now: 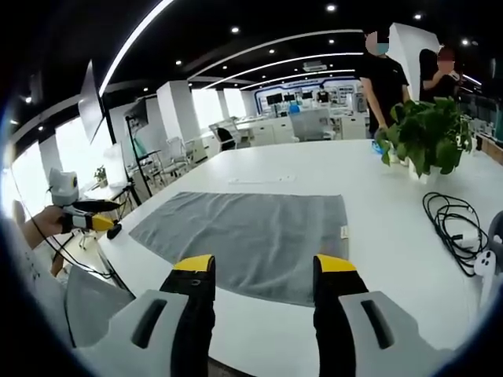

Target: Fold the towel on the table until its edges align and the towel forms a compact rectangular stack.

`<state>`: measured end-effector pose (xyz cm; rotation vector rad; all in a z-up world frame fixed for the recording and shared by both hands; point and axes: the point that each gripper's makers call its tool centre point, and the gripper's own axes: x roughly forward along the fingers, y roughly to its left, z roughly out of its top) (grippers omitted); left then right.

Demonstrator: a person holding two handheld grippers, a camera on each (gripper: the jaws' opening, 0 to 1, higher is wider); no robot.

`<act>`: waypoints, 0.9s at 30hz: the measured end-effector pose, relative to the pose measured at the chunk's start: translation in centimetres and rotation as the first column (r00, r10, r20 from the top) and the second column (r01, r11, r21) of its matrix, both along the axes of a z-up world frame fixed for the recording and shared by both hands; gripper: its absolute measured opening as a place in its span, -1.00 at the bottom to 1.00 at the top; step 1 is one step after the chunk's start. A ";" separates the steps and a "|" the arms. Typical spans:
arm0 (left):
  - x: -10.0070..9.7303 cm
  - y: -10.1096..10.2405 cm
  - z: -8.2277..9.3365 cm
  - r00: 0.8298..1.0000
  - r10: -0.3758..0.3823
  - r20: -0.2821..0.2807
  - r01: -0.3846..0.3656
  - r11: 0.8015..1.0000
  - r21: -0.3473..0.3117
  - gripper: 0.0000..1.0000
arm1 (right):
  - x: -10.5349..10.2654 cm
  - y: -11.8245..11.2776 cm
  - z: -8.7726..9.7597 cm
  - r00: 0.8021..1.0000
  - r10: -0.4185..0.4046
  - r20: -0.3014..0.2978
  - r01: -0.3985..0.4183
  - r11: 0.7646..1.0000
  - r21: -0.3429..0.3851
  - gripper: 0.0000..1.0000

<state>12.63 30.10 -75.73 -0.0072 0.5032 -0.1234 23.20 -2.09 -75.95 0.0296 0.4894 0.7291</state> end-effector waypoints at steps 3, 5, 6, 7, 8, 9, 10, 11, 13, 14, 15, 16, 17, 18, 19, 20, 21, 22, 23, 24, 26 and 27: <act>0.1 -0.3 -0.2 1.000 -0.006 -0.006 0.006 1.000 -0.003 0.71 | -0.1 0.2 -0.4 1.000 0.005 -0.011 -0.005 1.000 -0.003 -0.02; 0.1 -0.5 -0.4 1.000 -0.011 -0.011 0.011 1.000 -0.005 0.71 | -0.1 0.2 -0.6 1.000 0.006 -0.015 -0.006 1.000 -0.003 -0.02; 0.2 -0.6 -0.4 1.000 -0.013 -0.012 0.013 1.000 -0.006 0.71 | -0.1 0.2 -0.7 1.000 0.007 -0.019 -0.007 1.000 -0.003 -0.02; 0.2 -0.7 -0.5 1.000 -0.016 -0.016 0.016 1.000 -0.007 0.71 | -0.1 0.2 -0.7 1.000 0.007 -0.019 -0.007 1.000 -0.003 -0.02; 0.2 -0.7 -0.6 1.000 -0.018 -0.018 0.018 1.000 -0.007 0.71 | -0.1 0.3 -0.8 1.000 0.007 -0.022 -0.007 1.000 -0.003 -0.02; 0.3 -0.8 -0.7 1.000 -0.022 -0.021 0.022 1.000 -0.007 0.71 | 0.0 0.3 -0.9 1.000 0.008 -0.024 -0.008 1.000 -0.003 -0.02; 0.3 -0.9 -0.7 0.999 -0.025 -0.024 0.025 1.000 -0.006 0.70 | 0.0 0.2 -0.9 1.000 0.007 -0.025 -0.007 1.000 -0.004 -0.02; 0.4 -0.9 -0.9 0.999 -0.027 -0.027 0.027 1.000 -0.006 0.70 | 0.1 0.2 -1.0 1.000 0.007 -0.027 -0.007 1.000 -0.004 -0.02; 0.6 -1.0 -1.1 0.999 -0.031 -0.034 0.031 0.999 -0.010 0.70 | 0.2 0.3 -1.2 0.999 0.006 -0.031 -0.006 1.000 -0.003 -0.02; 0.7 -1.0 -1.3 0.999 -0.033 -0.039 0.033 0.999 -0.011 0.70 | 0.3 0.3 -1.2 0.999 0.006 -0.032 -0.006 1.000 -0.003 -0.03; 0.8 -1.0 -1.5 0.998 -0.037 -0.045 0.036 0.999 -0.009 0.70 | 0.3 0.3 -1.4 0.999 0.007 -0.035 -0.008 1.000 -0.005 -0.03; 0.9 -1.1 -1.5 0.998 -0.042 -0.048 0.041 0.999 -0.004 0.70 | 0.3 0.4 -1.6 0.999 0.012 -0.039 -0.012 1.000 -0.007 -0.03; 1.0 -1.1 -1.6 0.998 -0.046 -0.050 0.047 0.999 -0.001 0.70 | 0.3 0.6 -1.8 0.999 0.018 -0.047 -0.018 1.000 -0.011 -0.03; 1.2 -1.2 -1.7 0.997 -0.052 -0.054 0.052 0.999 0.002 0.70 | 0.3 0.6 -1.9 0.999 0.021 -0.049 -0.021 1.000 -0.014 -0.03; 1.4 -1.3 -1.7 0.997 -0.053 -0.057 0.054 0.998 0.011 0.70 | 0.4 0.7 -2.0 0.999 0.021 -0.050 -0.022 1.000 -0.018 -0.03; 1.4 -1.1 -1.9 0.995 -0.064 -0.076 0.068 0.996 0.061 0.70 | 0.5 0.8 -2.1 0.998 0.022 -0.051 -0.023 1.000 -0.019 -0.03; 1.5 -1.1 -2.1 0.994 -0.071 -0.086 0.078 0.993 0.086 0.69 | 0.6 0.9 -2.2 0.998 0.024 -0.056 -0.025 1.000 -0.019 -0.03; 1.7 -1.5 -2.4 0.992 -0.080 -0.096 0.089 0.992 0.094 0.69 | 0.7 0.9 -2.3 0.998 0.024 -0.058 -0.025 1.000 -0.019 -0.03; 1.9 -1.9 -2.5 0.992 -0.082 -0.094 0.090 0.992 0.086 0.69 | 0.7 1.0 -2.3 0.998 0.026 -0.058 -0.027 0.999 -0.019 -0.03; 2.1 -2.3 -2.6 0.992 -0.088 -0.094 0.095 0.993 0.073 0.69 | 0.7 1.2 -2.4 0.997 0.039 -0.060 -0.040 0.999 -0.025 -0.03; 2.5 -3.3 -2.7 0.992 -0.099 -0.082 0.103 0.994 0.037 0.69 | 0.8 1.3 -2.6 0.997 0.055 -0.062 -0.057 0.998 -0.039 -0.03; 2.6 -3.6 -2.7 0.991 -0.103 -0.080 0.106 0.994 0.028 0.69 | 0.9 1.2 -2.6 0.997 0.055 -0.062 -0.057 0.998 -0.041 -0.03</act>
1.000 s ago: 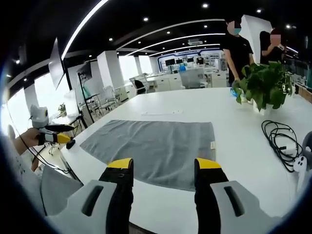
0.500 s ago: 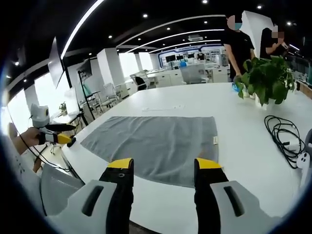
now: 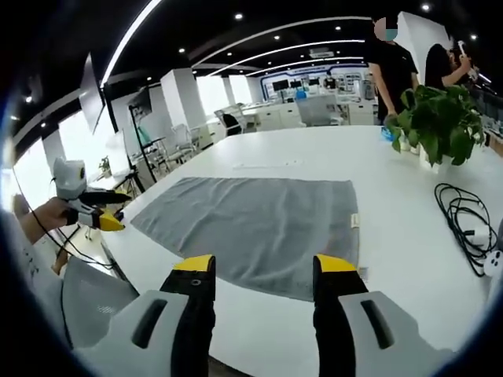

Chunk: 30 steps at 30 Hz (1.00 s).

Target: Fold the towel on the table until its edges align and the towel forms a compact rectangular stack.

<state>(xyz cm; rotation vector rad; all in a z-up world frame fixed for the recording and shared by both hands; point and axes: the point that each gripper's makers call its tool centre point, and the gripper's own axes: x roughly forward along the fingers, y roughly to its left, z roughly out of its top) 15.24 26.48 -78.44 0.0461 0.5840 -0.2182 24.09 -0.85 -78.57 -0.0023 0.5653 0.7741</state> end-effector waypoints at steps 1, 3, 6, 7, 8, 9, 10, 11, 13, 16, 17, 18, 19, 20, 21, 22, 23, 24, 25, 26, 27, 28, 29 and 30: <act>0.1 -0.3 -0.1 1.000 -0.004 0.000 0.004 1.000 -0.005 0.68 | 0.1 0.0 -0.1 1.000 0.002 -0.004 -0.002 1.000 -0.002 -0.03; 0.5 -1.1 -0.4 1.000 -0.022 -0.005 0.022 1.000 -0.005 0.68 | 0.0 -0.1 -0.5 0.999 0.036 -0.002 -0.036 0.999 -0.038 -0.03; 0.9 -1.9 -1.0 0.998 -0.055 -0.024 0.055 0.998 0.002 0.68 | 0.0 -0.4 -1.4 0.997 0.068 -0.025 -0.069 0.994 -0.081 -0.03; 1.1 -2.2 -1.2 0.997 -0.066 -0.027 0.066 0.998 0.003 0.67 | 0.3 -0.6 -1.6 0.997 0.067 -0.029 -0.069 0.994 -0.084 -0.03; 1.2 -2.3 -1.2 0.997 -0.071 -0.028 0.071 0.997 0.004 0.67 | 0.4 -0.6 -1.6 0.997 0.066 -0.029 -0.068 0.994 -0.082 -0.03; 1.6 -2.7 -1.3 0.996 -0.084 -0.026 0.085 0.996 0.006 0.67 | 0.7 -0.8 -1.4 0.997 0.071 -0.023 -0.072 0.994 -0.076 -0.03; 1.8 -2.9 -1.3 0.995 -0.092 -0.028 0.092 0.996 0.006 0.67 | 1.0 -0.9 -1.3 0.997 0.070 -0.017 -0.071 0.995 -0.074 -0.03; 2.0 -3.1 -1.4 0.995 -0.099 -0.029 0.099 0.995 0.005 0.67 | 1.2 -1.0 -1.2 0.998 0.069 -0.012 -0.070 0.995 -0.075 -0.03; 2.4 -3.8 -1.3 0.992 -0.122 -0.025 0.122 0.992 0.004 0.67 | 1.7 -1.2 -1.0 0.998 0.065 -0.005 -0.066 0.994 -0.083 -0.03; 3.1 -5.2 -1.4 0.986 -0.166 -0.021 0.166 0.986 0.010 0.66 | 2.5 -1.6 -1.0 0.998 0.068 0.002 -0.068 0.993 -0.098 -0.04; 3.3 -5.4 -1.4 0.985 -0.174 -0.017 0.174 0.984 0.019 0.64 | 2.7 -1.7 -1.0 0.998 0.070 0.005 -0.069 0.992 -0.102 -0.04; 3.4 -5.5 -1.4 0.984 -0.178 -0.016 0.178 0.984 0.022 0.62 | 3.1 -1.9 -1.0 0.997 0.073 0.009 -0.072 0.992 -0.108 -0.04; 3.7 -5.9 -1.4 0.981 -0.194 -0.014 0.195 0.980 0.030 0.61 | 3.3 -2.0 -0.9 0.997 0.075 0.011 -0.074 0.991 -0.112 -0.04; 4.0 -6.3 -1.5 0.977 -0.212 -0.013 0.212 0.977 0.033 0.61 | 3.5 -2.1 -0.9 0.997 0.077 0.014 -0.075 0.990 -0.117 -0.04; 4.1 -6.5 -1.6 0.976 -0.219 -0.015 0.220 0.975 0.033 0.61 | 3.8 -2.2 -0.8 0.997 0.079 0.022 -0.075 0.990 -0.122 -0.04; 4.4 -6.7 -1.7 0.973 -0.232 -0.017 0.232 0.972 0.036 0.61 | 4.1 -2.3 -0.7 0.997 0.079 0.025 -0.075 0.989 -0.126 -0.04; 4.6 -7.0 -1.7 0.970 -0.242 -0.019 0.243 0.969 0.038 0.60 | 4.4 -2.4 -0.6 0.996 0.079 0.029 -0.075 0.989 -0.129 -0.04; 4.8 -7.3 -1.8 0.967 -0.253 -0.024 0.254 0.966 0.040 0.60 | 4.6 -2.5 -0.5 0.996 0.079 0.032 -0.074 0.989 -0.131 -0.04; 5.0 -7.5 -1.9 0.964 -0.264 -0.028 0.265 0.963 0.043 0.59 | 4.8 -2.5 -0.4 0.996 0.079 0.034 -0.074 0.988 -0.135 -0.04; 5.4 -7.8 -2.1 0.960 -0.280 -0.026 0.281 0.959 0.045 0.59 | 5.0 -2.6 -0.3 0.996 0.079 0.035 -0.073 0.988 -0.138 -0.04; 5.6 -8.2 -2.1 0.956 -0.291 -0.024 0.292 0.955 0.043 0.58 | 5.4 -2.8 -0.3 0.996 0.079 0.039 -0.073 0.987 -0.143 -0.04; 5.8 -8.6 -2.2 0.953 -0.303 -0.025 0.304 0.952 0.042 0.58 | 5.7 -2.8 -0.1 0.996 0.079 0.044 -0.072 0.987 -0.146 -0.04; 6.1 -8.9 -2.3 0.950 -0.312 -0.024 0.313 0.949 0.042 0.58 | 6.0 -2.9 0.0 0.996 0.080 0.049 -0.072 0.986 -0.149 -0.04; 6.4 -9.5 -2.3 0.944 -0.329 -0.023 0.330 0.943 0.045 0.58 | 6.3 -2.9 0.0 0.995 0.082 0.051 -0.073 0.986 -0.151 -0.04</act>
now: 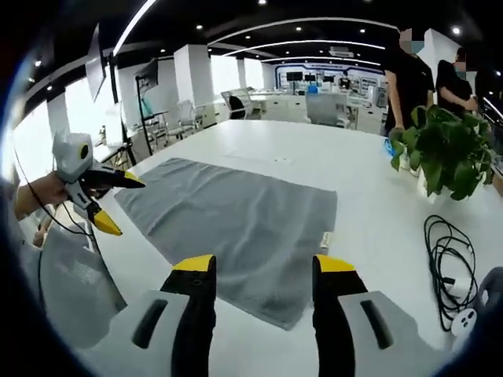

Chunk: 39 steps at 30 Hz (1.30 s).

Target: Fold the towel on the table until its edges align and the towel forms a compact rectangular stack.

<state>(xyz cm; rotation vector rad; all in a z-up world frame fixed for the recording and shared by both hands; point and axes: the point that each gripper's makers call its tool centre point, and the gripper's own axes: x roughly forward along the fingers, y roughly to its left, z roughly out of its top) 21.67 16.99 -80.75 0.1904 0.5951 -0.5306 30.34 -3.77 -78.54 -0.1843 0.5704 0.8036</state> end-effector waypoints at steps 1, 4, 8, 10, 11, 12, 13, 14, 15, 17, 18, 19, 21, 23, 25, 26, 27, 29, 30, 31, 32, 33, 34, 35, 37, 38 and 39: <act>0.3 -0.4 -0.1 1.000 -0.011 0.001 0.011 1.000 0.001 0.58 | 0.2 0.0 0.0 1.000 0.000 0.001 0.000 1.000 -0.002 -0.04; 1.2 -1.9 -0.1 0.998 -0.057 0.006 0.057 0.998 0.005 0.58 | 0.7 0.0 0.1 1.000 0.008 0.005 -0.008 1.000 -0.016 -0.04; 1.8 -3.3 0.1 0.992 -0.128 0.019 0.127 0.990 0.053 0.49 | 1.5 0.2 0.3 1.000 0.013 0.007 -0.013 1.000 -0.011 -0.03; 1.9 -3.8 0.1 0.989 -0.144 0.022 0.143 0.988 0.065 0.47 | 1.9 0.3 0.4 1.000 0.014 0.011 -0.014 1.000 -0.007 -0.03; 1.8 -4.1 0.0 0.988 -0.157 0.016 0.155 0.985 0.072 0.47 | 2.1 0.4 0.4 1.000 0.016 0.011 -0.016 1.000 -0.007 -0.03; 1.7 -4.4 -0.1 0.985 -0.171 0.010 0.169 0.982 0.081 0.47 | 2.4 0.5 0.5 1.000 0.019 0.013 -0.019 1.000 -0.009 -0.03; 1.7 -4.7 0.0 0.982 -0.187 0.017 0.184 0.978 0.098 0.47 | 2.5 0.5 0.5 1.000 0.021 0.016 -0.021 1.000 -0.011 -0.03; 1.8 -4.9 0.0 0.981 -0.192 0.021 0.188 0.976 0.105 0.47 | 2.7 0.5 0.7 1.000 0.023 0.020 -0.022 1.000 -0.010 -0.02; 1.7 -5.0 0.0 0.980 -0.197 0.020 0.194 0.975 0.109 0.47 | 2.8 0.6 0.7 0.999 0.023 0.022 -0.023 1.000 -0.010 -0.02; 1.7 -5.6 -0.1 0.978 -0.209 0.022 0.205 0.973 0.106 0.47 | 3.2 0.6 0.9 0.999 0.022 0.028 -0.022 1.000 -0.006 -0.02; 1.7 -5.8 -0.1 0.977 -0.212 0.021 0.209 0.972 0.103 0.47 | 3.3 0.6 0.9 0.999 0.022 0.028 -0.022 1.000 -0.004 -0.02; 1.7 -5.9 -0.2 0.977 -0.213 0.020 0.210 0.972 0.102 0.47 | 3.5 0.6 0.9 0.999 0.020 0.027 -0.020 1.000 -0.001 -0.01; 1.8 -6.4 -0.5 0.975 -0.223 0.017 0.221 0.971 0.096 0.48 | 3.9 0.5 0.8 0.999 0.020 0.027 -0.020 1.000 -0.002 -0.01; 2.1 -6.9 -0.7 0.973 -0.231 0.012 0.229 0.969 0.090 0.47 | 4.2 0.4 0.9 0.999 0.022 0.030 -0.022 1.000 -0.007 -0.01; 2.8 -7.6 -0.3 0.975 -0.222 0.027 0.220 0.973 0.064 0.44 | 4.6 0.3 0.9 0.999 0.025 0.033 -0.024 1.000 -0.014 -0.01; 3.3 -8.4 0.1 0.974 -0.221 0.042 0.220 0.975 0.031 0.44 | 4.8 0.3 0.9 0.999 0.026 0.035 -0.025 1.000 -0.017 0.00; 3.6 -8.9 0.3 0.972 -0.230 0.042 0.229 0.973 0.019 0.44 | 5.2 0.2 1.0 0.999 0.029 0.038 -0.029 0.999 -0.020 0.00; 4.3 -9.9 0.5 0.968 -0.245 0.047 0.245 0.970 0.009 0.44 | 5.8 0.2 1.0 0.999 0.036 0.041 -0.035 0.999 -0.023 0.00; 4.6 -10.3 0.7 0.966 -0.251 0.053 0.251 0.968 0.010 0.44 | 6.1 0.2 1.0 0.998 0.040 0.042 -0.039 0.999 -0.025 0.00; 5.0 -10.9 0.8 0.964 -0.260 0.059 0.260 0.966 0.011 0.44 | 6.4 0.2 1.0 0.998 0.044 0.042 -0.042 0.999 -0.028 0.00; 5.2 -11.2 0.8 0.962 -0.266 0.062 0.266 0.964 0.009 0.44 | 6.6 0.1 1.0 0.998 0.047 0.044 -0.046 0.998 -0.035 0.00; 5.6 -11.8 0.8 0.960 -0.273 0.063 0.273 0.962 0.004 0.44 | 7.1 -0.1 0.9 0.994 0.081 0.070 -0.074 0.992 -0.097 0.00; 5.7 -12.2 0.8 0.959 -0.278 0.063 0.278 0.961 0.000 0.43 | 7.4 -0.2 0.9 0.992 0.095 0.079 -0.085 0.988 -0.128 0.01; 5.8 -12.5 0.7 0.957 -0.284 0.061 0.284 0.959 -0.003 0.42 | 7.7 -0.2 0.9 0.991 0.101 0.086 -0.087 0.985 -0.148 0.02; 6.1 -13.5 0.5 0.952 -0.302 0.057 0.303 0.953 -0.002 0.41 | 8.4 0.1 1.2 0.991 0.103 0.083 -0.091 0.987 -0.130 0.02; 6.1 -13.8 0.4 0.949 -0.309 0.057 0.310 0.951 -0.001 0.41 | 8.9 0.3 1.5 0.991 0.103 0.085 -0.093 0.990 -0.109 0.02; 6.1 -14.1 0.4 0.946 -0.318 0.057 0.319 0.948 0.000 0.41 | 9.2 0.4 1.8 0.991 0.105 0.089 -0.095 0.990 -0.104 0.02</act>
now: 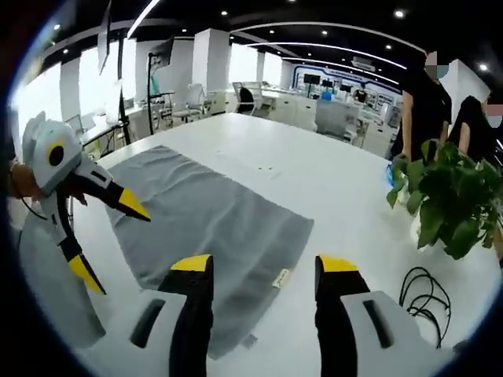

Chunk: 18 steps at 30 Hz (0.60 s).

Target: Fold the towel on the table until its edges align and the towel forms a compact rectangular stack.

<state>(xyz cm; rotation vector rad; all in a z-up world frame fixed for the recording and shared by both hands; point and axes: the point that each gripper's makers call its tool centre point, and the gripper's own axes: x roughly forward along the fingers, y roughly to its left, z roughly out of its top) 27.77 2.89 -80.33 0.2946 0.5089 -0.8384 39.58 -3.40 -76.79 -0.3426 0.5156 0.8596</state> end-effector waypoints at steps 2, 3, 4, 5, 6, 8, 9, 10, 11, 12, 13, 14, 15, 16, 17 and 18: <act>-0.1 -0.8 -0.1 1.000 -0.021 -0.002 0.022 1.000 0.008 0.41 | 0.9 0.1 0.7 0.999 0.020 0.026 -0.020 1.000 -0.009 -0.01; -0.1 -1.0 -0.2 1.000 -0.028 -0.004 0.028 1.000 0.012 0.40 | 1.5 0.2 1.2 0.998 0.037 0.045 -0.036 0.999 -0.015 -0.02; -0.1 -1.3 -0.2 0.999 -0.035 -0.007 0.035 0.999 0.015 0.40 | 1.9 0.2 1.5 0.998 0.042 0.047 -0.041 0.999 -0.010 -0.02; -0.2 -1.7 -0.3 0.999 -0.044 -0.010 0.044 0.999 0.019 0.40 | 2.5 0.2 1.9 0.998 0.044 0.047 -0.044 0.999 -0.002 -0.02; -0.2 -2.0 -0.3 0.999 -0.047 -0.011 0.047 0.999 0.019 0.40 | 3.0 0.2 2.3 0.998 0.048 0.049 -0.048 0.999 0.005 -0.02; -0.3 -2.8 -0.5 0.998 -0.061 -0.015 0.062 0.998 0.018 0.40 | 3.9 0.2 3.1 0.997 0.051 0.056 -0.053 0.998 0.022 -0.03; -0.3 -3.4 -0.6 0.997 -0.075 -0.014 0.075 0.997 0.018 0.40 | 4.4 0.3 3.5 0.997 0.050 0.059 -0.052 0.998 0.033 -0.03; -0.3 -3.7 -0.7 0.996 -0.085 -0.016 0.085 0.996 0.018 0.39 | 4.9 0.4 4.0 0.997 0.054 0.052 -0.056 0.997 0.049 -0.03; -0.4 -4.1 -0.7 0.995 -0.095 -0.023 0.096 0.995 0.015 0.39 | 5.1 0.6 4.3 0.998 0.059 0.039 -0.061 0.996 0.068 -0.04; -0.6 -4.7 -0.7 0.993 -0.110 -0.029 0.110 0.994 -0.005 0.38 | 5.3 0.9 4.8 0.997 0.067 0.030 -0.070 0.992 0.101 -0.06; -0.7 -5.3 -0.7 0.992 -0.123 -0.035 0.122 0.992 -0.020 0.37 | 5.6 1.0 5.1 0.997 0.069 0.034 -0.072 0.991 0.110 -0.09; -0.7 -5.6 -0.7 0.991 -0.130 -0.035 0.129 0.991 -0.027 0.35 | 6.1 1.0 5.3 0.997 0.067 0.039 -0.071 0.991 0.112 -0.10; -0.7 -5.9 -0.8 0.990 -0.134 -0.034 0.133 0.991 -0.029 0.31 | 6.4 1.1 5.3 0.997 0.069 0.039 -0.073 0.991 0.111 -0.10; -0.6 -6.3 -1.0 0.990 -0.137 -0.034 0.136 0.990 -0.028 0.27 | 6.8 1.2 5.1 0.997 0.075 0.037 -0.078 0.992 0.102 -0.10; -0.5 -6.5 -1.1 0.989 -0.141 -0.033 0.140 0.990 -0.025 0.23 | 7.0 1.2 5.0 0.996 0.078 0.037 -0.081 0.992 0.092 -0.10; -0.4 -6.9 -1.3 0.989 -0.143 -0.033 0.142 0.990 -0.023 0.18 | 7.4 1.4 4.6 0.996 0.086 0.034 -0.088 0.993 0.077 -0.10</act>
